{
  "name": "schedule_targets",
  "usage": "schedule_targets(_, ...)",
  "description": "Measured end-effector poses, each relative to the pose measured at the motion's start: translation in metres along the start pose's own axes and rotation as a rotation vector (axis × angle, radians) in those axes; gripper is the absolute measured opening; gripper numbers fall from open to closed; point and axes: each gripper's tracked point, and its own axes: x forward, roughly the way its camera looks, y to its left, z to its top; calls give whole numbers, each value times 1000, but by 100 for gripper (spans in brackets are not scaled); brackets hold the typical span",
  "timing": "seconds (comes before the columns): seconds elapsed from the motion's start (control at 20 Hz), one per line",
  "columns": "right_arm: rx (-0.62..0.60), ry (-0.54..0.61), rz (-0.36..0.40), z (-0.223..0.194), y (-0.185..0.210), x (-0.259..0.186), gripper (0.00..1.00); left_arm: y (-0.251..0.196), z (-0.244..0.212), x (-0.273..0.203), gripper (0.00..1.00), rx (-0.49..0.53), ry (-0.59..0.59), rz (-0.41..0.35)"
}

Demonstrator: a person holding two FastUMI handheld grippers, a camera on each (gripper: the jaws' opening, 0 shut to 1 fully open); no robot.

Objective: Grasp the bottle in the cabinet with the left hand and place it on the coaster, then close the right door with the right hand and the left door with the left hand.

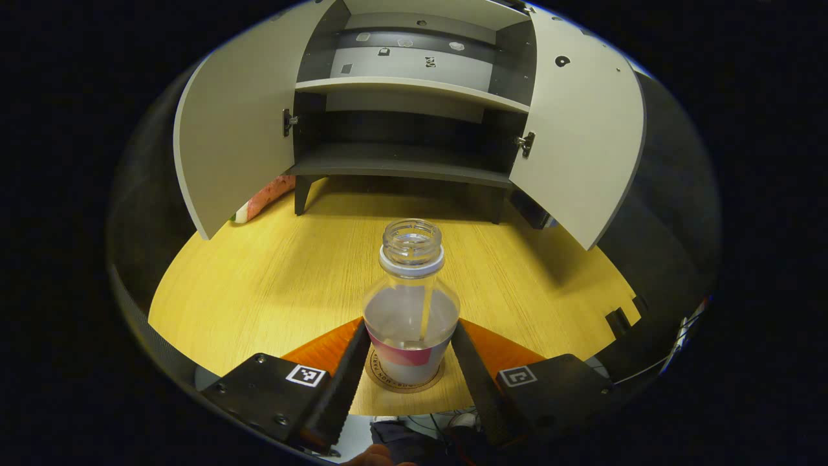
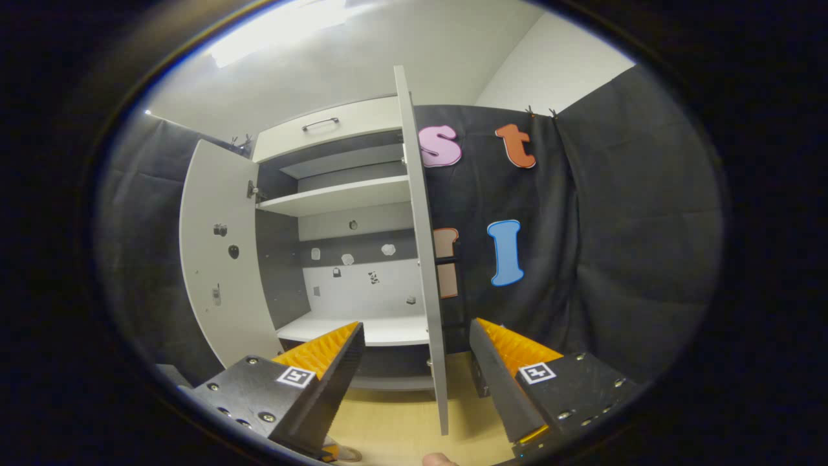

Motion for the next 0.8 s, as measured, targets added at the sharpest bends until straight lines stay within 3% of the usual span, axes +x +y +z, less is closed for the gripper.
schedule_targets(0.8,20,9,53,-6,10,12,99,-15,54,-38,82,41,-91,3)
